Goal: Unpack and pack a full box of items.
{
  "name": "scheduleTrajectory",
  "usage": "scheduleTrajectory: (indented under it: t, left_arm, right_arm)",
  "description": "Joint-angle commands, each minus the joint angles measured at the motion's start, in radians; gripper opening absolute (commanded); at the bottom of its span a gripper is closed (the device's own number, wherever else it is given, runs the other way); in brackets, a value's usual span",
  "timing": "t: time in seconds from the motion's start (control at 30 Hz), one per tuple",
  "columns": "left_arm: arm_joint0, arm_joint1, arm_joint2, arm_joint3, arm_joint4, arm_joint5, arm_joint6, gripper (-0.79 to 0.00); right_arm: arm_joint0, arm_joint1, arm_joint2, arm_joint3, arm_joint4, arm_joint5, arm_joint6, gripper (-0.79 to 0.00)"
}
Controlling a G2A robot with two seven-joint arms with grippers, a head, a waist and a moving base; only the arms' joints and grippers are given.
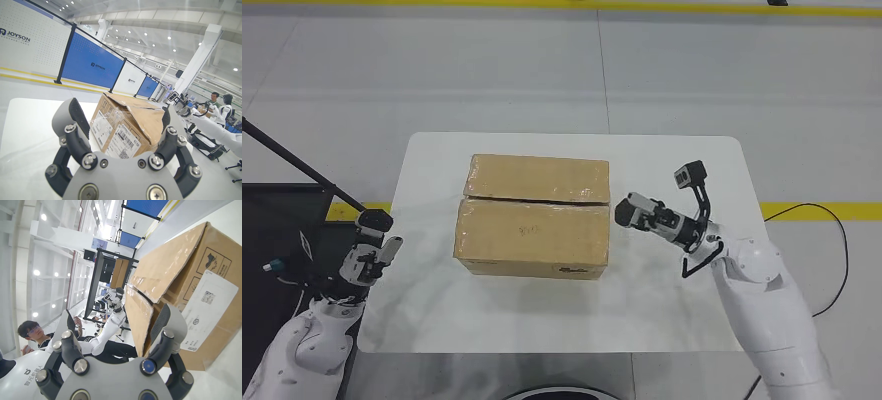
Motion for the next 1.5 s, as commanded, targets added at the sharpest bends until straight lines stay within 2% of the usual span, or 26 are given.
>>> scheduleTrajectory:
  t: [0.0, 0.3, 0.5, 0.8, 1.0, 1.23, 1.47]
  left_arm:
    - [0.0, -0.002, 0.005, -0.011, -0.009, 0.012, -0.011, 0.0]
    - [0.004, -0.011, 0.001, -0.016, -0.03, 0.012, -0.033, 0.0]
    - [0.006, -0.013, 0.0, -0.019, -0.032, 0.01, -0.038, 0.0]
    - [0.004, -0.015, 0.005, -0.034, -0.044, 0.033, -0.055, 0.0]
    - [-0.006, -0.02, 0.007, -0.051, -0.056, 0.036, -0.078, 0.0]
    - [-0.017, -0.026, 0.011, -0.065, -0.057, 0.015, -0.081, 0.0]
    - [-0.017, -0.031, 0.011, -0.088, -0.089, -0.065, -0.086, 0.0]
  right_arm:
    - [0.004, 0.0, -0.007, 0.0, -0.007, 0.006, -0.002, 0.0]
    - [0.025, -0.007, -0.045, 0.027, 0.038, -0.001, 0.017, 0.0]
    - [0.044, -0.011, -0.053, 0.049, 0.122, -0.024, 0.065, 0.0]
    - [0.024, -0.005, -0.023, -0.001, 0.223, -0.065, 0.169, 0.0]
    - [-0.017, 0.007, 0.005, -0.076, 0.289, -0.063, 0.3, 0.0]
    - [-0.064, 0.023, 0.006, -0.175, 0.227, -0.051, 0.446, 0.0]
    - [-0.109, 0.033, -0.014, -0.249, 0.108, -0.065, 0.455, 0.0]
